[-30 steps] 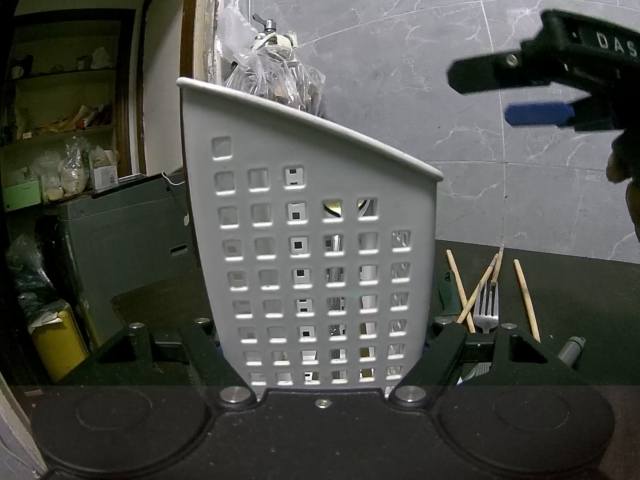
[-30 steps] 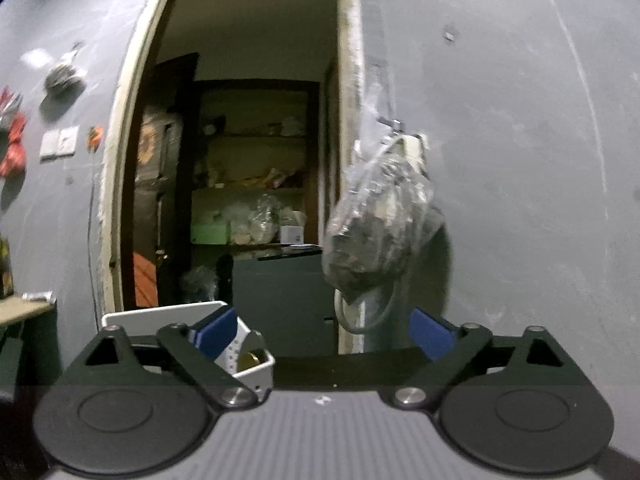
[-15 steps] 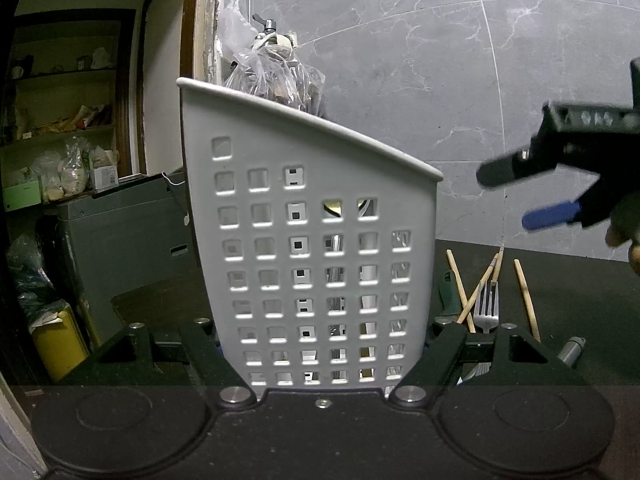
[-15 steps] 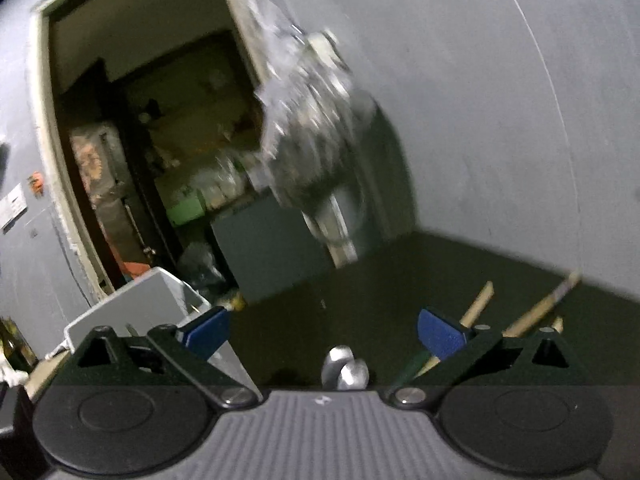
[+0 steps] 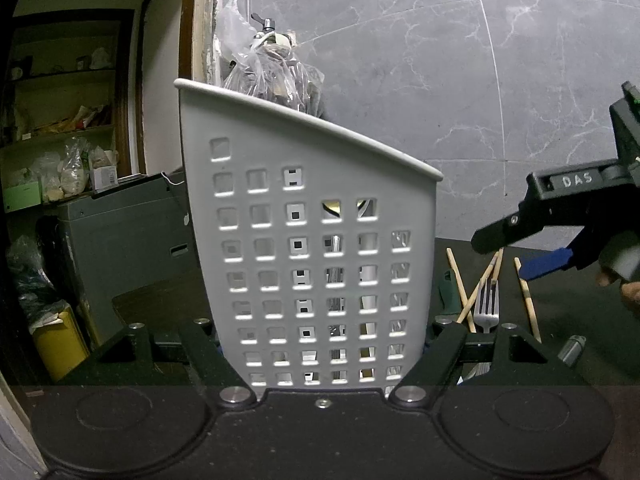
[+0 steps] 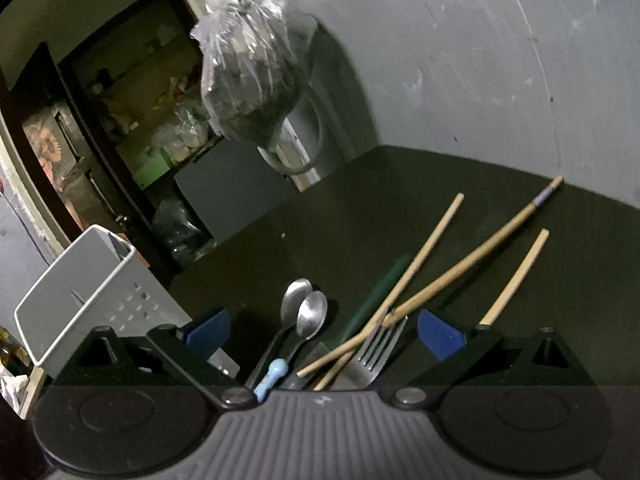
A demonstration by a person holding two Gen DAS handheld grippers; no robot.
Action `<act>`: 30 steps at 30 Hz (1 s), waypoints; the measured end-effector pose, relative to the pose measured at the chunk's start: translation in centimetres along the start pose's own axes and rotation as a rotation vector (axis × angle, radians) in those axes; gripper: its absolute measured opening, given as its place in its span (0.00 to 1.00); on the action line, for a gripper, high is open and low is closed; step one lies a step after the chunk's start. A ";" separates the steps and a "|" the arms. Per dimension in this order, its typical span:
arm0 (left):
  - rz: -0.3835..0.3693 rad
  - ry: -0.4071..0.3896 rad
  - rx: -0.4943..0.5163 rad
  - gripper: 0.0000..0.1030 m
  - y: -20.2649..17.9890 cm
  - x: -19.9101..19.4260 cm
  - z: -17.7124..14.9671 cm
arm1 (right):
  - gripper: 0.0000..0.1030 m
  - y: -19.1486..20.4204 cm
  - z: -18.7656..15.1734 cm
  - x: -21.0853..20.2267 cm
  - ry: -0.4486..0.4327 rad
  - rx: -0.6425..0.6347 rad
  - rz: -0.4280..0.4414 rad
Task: Organize utensils
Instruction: 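Lower the right gripper onto the silver fork and close on it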
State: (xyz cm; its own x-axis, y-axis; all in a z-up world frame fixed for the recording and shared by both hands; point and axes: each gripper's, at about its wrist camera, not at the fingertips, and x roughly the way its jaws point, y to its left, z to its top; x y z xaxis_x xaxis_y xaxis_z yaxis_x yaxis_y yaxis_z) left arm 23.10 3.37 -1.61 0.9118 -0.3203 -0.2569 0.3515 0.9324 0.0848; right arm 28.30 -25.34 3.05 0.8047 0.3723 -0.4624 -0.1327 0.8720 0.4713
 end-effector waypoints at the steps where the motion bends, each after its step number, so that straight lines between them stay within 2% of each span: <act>1: 0.000 0.000 0.000 0.74 0.0 0.0 0.0 | 1.00 -0.1 0.0 0.2 0.008 0.005 -0.001; 7: 0.000 0.000 0.000 0.74 0.0 0.0 0.0 | 0.99 -0.5 -0.5 0.8 0.044 0.005 -0.007; 17: 0.000 0.000 0.002 0.74 0.0 0.0 0.0 | 0.97 -1.5 -0.1 1.7 0.047 0.013 -0.019; 26: 0.000 0.000 0.002 0.74 0.0 0.0 0.0 | 0.86 -2.8 0.1 2.9 0.063 0.047 0.009; 30: 0.000 0.000 0.001 0.74 -0.1 0.0 0.0 | 0.76 -3.3 0.2 3.0 0.058 0.073 0.016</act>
State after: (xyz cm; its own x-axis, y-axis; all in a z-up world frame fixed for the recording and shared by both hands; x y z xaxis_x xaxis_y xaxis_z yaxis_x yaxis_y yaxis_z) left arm 23.11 3.30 -1.57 0.9117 -0.3205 -0.2571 0.3520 0.9320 0.0862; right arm 31.27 -27.17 0.26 0.7678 0.4057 -0.4959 -0.1011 0.8410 0.5315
